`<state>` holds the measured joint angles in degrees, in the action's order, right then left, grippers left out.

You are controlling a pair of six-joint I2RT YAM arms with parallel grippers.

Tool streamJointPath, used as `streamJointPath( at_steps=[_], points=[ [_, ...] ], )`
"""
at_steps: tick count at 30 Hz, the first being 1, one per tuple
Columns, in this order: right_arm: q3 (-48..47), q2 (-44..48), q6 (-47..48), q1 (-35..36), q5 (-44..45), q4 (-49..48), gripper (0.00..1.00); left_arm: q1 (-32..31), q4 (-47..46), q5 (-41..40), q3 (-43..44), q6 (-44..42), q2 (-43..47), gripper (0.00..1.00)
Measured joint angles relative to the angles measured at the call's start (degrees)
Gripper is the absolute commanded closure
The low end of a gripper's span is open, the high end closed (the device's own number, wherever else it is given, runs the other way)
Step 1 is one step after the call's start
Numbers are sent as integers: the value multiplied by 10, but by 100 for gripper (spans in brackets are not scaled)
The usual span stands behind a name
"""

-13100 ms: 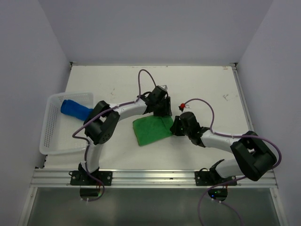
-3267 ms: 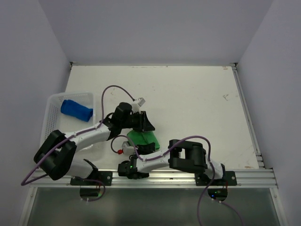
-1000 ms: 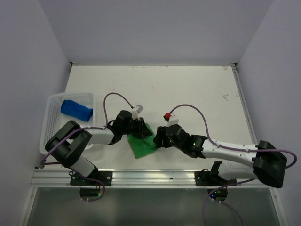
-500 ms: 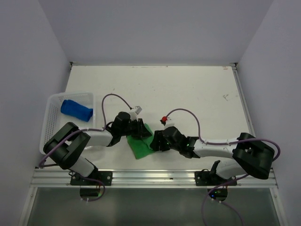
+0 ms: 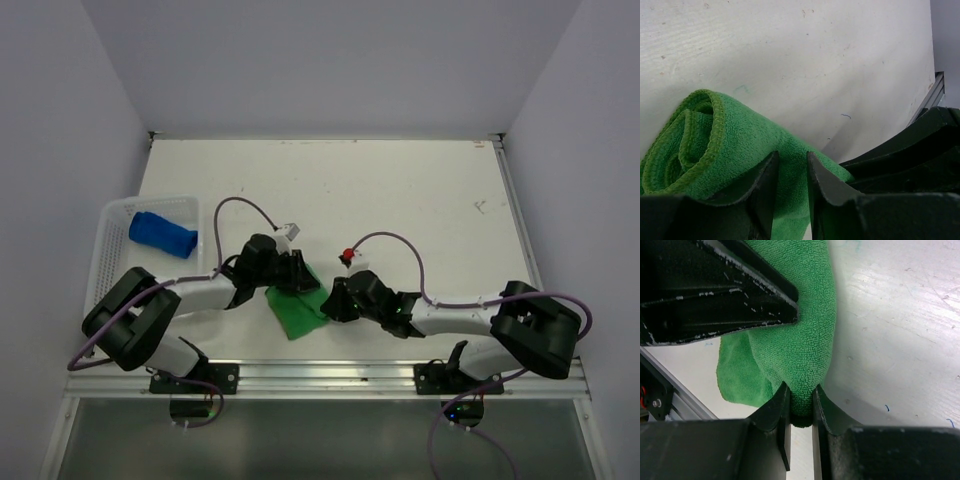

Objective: Roll the towels
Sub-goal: Roll the towel

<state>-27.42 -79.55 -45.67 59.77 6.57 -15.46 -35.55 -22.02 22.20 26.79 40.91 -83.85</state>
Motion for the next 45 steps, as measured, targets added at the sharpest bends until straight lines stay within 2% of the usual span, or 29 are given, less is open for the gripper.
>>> streamJointPath(
  at_steps=[6, 13, 20, 27, 33, 43, 45],
  points=[
    [-11, 1, 15, 35, 56, 18, 100, 5, 87, -13, 62, -12, 3, 62],
    [-79, -25, 50, 143, 208, 115, 100, 12, 142, -31, 125, -22, 7, 62],
    [-171, -98, 46, 223, 352, 236, 100, 13, 151, -18, 129, -19, 37, 62],
    [-298, -210, 1, 275, 468, 397, 100, 14, 150, 1, 110, -8, 86, 62],
    [-384, -293, -24, 300, 527, 509, 100, 14, 126, 20, 67, 9, 96, 62],
    [-424, -335, -31, 307, 545, 564, 100, 14, 81, 17, -23, 18, 95, 62],
    [-426, -336, -27, 307, 545, 563, 93, 14, 64, 16, -34, 19, 94, 62]
  ],
)
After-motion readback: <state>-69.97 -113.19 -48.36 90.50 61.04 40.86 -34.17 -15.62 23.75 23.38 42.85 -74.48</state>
